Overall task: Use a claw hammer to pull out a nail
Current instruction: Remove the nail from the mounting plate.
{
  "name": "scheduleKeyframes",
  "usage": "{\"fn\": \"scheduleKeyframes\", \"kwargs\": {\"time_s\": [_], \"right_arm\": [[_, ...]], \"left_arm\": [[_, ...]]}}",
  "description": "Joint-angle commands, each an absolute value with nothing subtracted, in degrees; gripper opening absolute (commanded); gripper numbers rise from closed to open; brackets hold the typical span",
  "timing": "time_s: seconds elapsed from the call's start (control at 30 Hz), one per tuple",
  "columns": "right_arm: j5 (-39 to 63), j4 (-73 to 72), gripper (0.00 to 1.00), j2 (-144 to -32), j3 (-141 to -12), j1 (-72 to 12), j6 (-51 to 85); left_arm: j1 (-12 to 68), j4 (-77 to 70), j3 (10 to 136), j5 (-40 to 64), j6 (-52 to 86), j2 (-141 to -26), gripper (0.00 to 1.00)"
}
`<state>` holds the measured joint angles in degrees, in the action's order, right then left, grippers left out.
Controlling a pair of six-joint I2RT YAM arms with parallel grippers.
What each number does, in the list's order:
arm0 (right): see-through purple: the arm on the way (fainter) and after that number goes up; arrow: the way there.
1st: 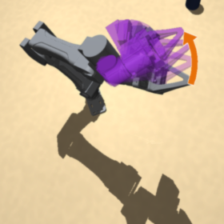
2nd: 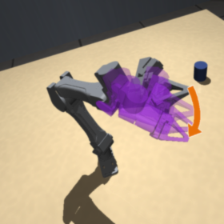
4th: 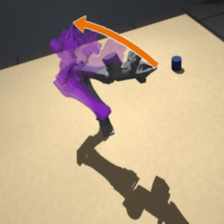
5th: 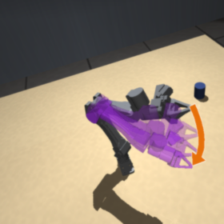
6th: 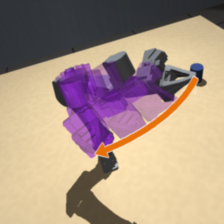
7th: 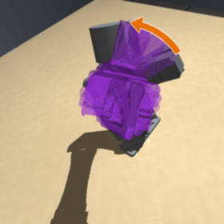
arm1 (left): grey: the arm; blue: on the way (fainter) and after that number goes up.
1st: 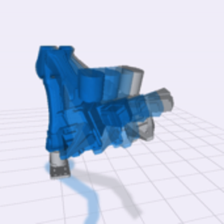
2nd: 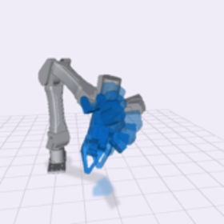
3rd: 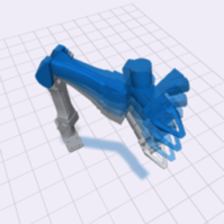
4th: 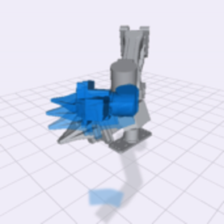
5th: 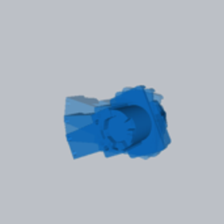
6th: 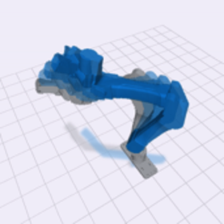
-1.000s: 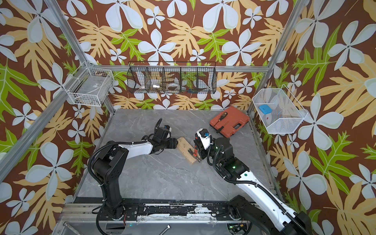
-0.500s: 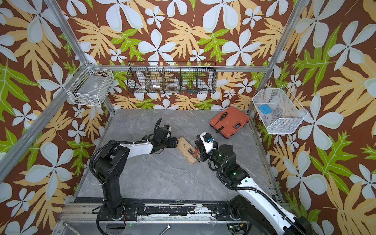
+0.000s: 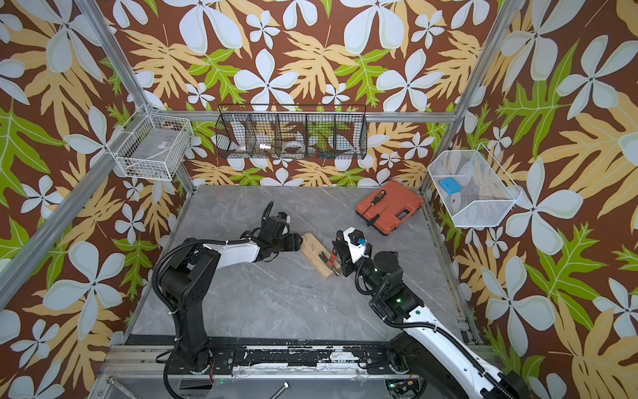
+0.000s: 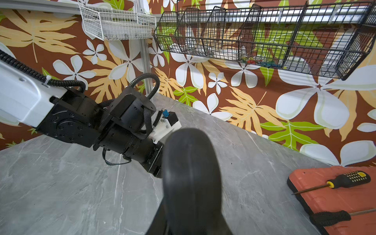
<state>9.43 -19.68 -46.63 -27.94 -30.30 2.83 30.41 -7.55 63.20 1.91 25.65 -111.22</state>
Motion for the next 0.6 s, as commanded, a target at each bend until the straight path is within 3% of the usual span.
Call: {"fn": "scheduleKeyframes", "kwargs": {"time_s": [0.0, 0.57], "right_arm": [[9.92, -23.02, 0.0, -46.56, -27.32, -30.41, 4.8], [6.69, -28.97, 0.0, -43.51, -22.19, -30.7, 5.36]], "left_arm": [[30.15, 3.16, 62.3, -1.5, 24.78, -112.41, 0.74], [30.06, 3.34, 61.66, -1.42, 25.22, -112.95, 0.73]]}}
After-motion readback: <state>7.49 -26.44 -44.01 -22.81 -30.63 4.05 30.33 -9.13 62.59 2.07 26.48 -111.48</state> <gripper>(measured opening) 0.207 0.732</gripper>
